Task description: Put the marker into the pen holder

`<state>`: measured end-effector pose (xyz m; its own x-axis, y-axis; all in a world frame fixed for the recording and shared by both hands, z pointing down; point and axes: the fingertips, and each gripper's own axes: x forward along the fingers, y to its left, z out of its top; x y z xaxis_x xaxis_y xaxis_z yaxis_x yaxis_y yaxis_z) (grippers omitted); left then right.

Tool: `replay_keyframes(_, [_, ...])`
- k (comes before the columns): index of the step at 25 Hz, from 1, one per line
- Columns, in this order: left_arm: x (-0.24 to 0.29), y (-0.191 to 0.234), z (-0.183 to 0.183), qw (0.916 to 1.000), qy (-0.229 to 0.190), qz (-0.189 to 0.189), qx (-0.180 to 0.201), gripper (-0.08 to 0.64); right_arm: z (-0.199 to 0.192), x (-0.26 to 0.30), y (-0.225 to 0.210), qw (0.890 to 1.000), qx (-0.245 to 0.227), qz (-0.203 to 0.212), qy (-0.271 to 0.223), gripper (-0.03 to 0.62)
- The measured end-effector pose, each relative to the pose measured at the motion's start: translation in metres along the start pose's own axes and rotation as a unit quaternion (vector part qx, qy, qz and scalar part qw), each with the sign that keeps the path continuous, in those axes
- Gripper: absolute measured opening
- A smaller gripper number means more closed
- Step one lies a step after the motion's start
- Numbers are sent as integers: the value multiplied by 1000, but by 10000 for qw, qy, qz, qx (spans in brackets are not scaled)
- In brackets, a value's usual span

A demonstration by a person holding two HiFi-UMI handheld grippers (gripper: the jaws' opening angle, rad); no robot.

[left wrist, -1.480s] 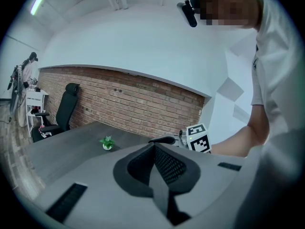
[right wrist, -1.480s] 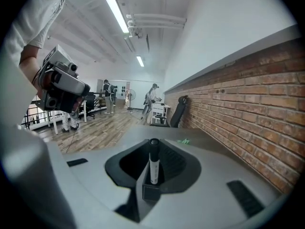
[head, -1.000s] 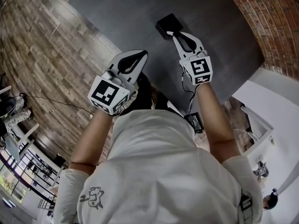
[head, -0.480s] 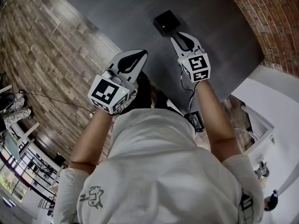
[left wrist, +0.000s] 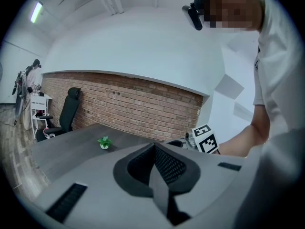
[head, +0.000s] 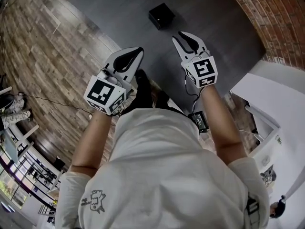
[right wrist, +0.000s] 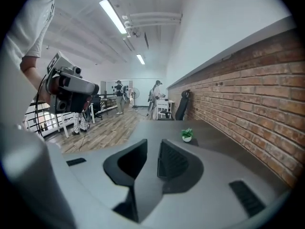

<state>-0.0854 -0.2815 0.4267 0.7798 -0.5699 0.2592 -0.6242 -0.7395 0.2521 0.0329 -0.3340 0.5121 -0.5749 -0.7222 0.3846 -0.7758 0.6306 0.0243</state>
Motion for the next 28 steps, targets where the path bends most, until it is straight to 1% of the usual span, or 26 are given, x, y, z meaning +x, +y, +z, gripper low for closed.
replay_keyframes(3, [-8,-17,0,9999,-67,96,30,11,12,-28,7,9998,-78,41,-179,92])
replay_keyframes(6, [-17,-37,-1,9997,-142,179,39,11,23,-56,16,9991,-252,115,-328,72])
replay_keyframes(12, [-36,-88,-5,9989,-327,335,81,11,49,-115,35,9959,-486,198,-733,46])
replay_keyframes(14, [-38,-103,-5,9984,-410,386,82,11,53,-133,39,9945,-559,250,-846,41])
replay_keyframes(18, [-46,-128,-4,9971,-546,509,138,11,50,-160,47,9931,-642,358,-909,26])
replay_keyframes(21, [-54,-143,-6,9962,-590,622,152,11,52,-181,54,9909,-710,456,-1051,6])
replay_keyframes(24, [-59,-150,-11,9954,-576,752,115,11,58,-196,61,9882,-795,600,-1166,6])
replay_keyframes(28, [-70,-157,-18,9952,-470,857,102,11,59,-208,72,9878,-709,719,-1186,6])
